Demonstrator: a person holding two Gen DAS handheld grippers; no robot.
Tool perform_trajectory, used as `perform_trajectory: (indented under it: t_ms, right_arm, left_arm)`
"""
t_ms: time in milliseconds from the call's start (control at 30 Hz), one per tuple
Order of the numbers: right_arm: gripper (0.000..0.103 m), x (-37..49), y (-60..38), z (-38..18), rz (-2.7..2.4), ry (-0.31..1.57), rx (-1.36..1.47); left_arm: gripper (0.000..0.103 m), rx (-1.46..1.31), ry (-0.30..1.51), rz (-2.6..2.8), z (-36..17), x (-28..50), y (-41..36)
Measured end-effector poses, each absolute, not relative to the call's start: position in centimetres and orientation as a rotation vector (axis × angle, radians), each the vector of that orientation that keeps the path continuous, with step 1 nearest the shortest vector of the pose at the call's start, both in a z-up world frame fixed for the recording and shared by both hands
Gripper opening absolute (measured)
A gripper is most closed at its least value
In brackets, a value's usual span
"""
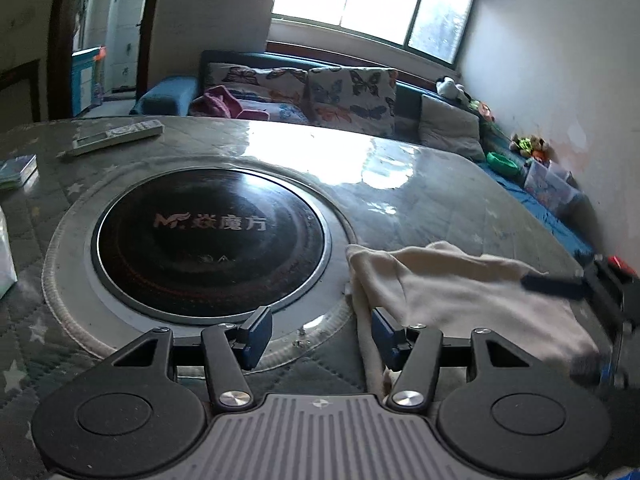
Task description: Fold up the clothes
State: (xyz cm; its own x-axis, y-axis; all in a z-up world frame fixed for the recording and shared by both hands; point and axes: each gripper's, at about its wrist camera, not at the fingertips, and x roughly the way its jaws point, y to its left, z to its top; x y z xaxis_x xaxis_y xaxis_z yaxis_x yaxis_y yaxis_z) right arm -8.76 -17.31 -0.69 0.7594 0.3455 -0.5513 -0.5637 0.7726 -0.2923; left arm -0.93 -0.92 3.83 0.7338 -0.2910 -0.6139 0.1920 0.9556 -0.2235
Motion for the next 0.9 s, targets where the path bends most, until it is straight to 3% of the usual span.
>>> perform_trajectory:
  t_ms: [100, 233, 333, 400, 467, 567, 667, 900]
  right_arm:
    - [0.1, -9.7, -15.7, -1.0, 0.58, 0.492, -0.525]
    - [0.079, -10.2, -13.7, -1.8, 0.624, 0.495, -0.606]
    - [0.054, -10.3, -12.9, -2.4, 0.637, 0.504, -0.644]
    - [0.049, -10.2, -12.6, -2.6, 0.645, 0.509, -0.648]
    - [0.033, -10.1, -12.4, -2.6, 0.646, 0.516, -0.651]
    - [0.018, -9.8, -12.4, -2.4, 0.644, 0.516, -0.635]
    - [0.012, -9.6, -13.4, -1.5, 0.649, 0.513, -0.568]
    - [0.01, -8.6, -16.3, 1.2, 0.662, 0.531, -0.371]
  left_arm:
    - [0.062, -0.166, 0.703, -0.256, 4.1, -0.9, -0.7]
    - [0.063, -0.199, 0.71, -0.248, 4.2, -0.9, -0.4]
    - [0.063, -0.232, 0.717, -0.248, 4.3, -0.9, 0.0]
    - [0.063, -0.256, 0.722, -0.249, 4.4, -0.8, 0.2]
    - [0.063, -0.292, 0.735, -0.258, 4.3, -0.6, 0.4]
    - [0.063, -0.35, 0.757, -0.271, 4.2, -0.3, 0.5]
    - [0.064, -0.423, 0.786, -0.277, 4.0, 0.1, 0.6]
    - [0.069, -0.599, 0.85, -0.305, 3.6, 1.9, 0.1]
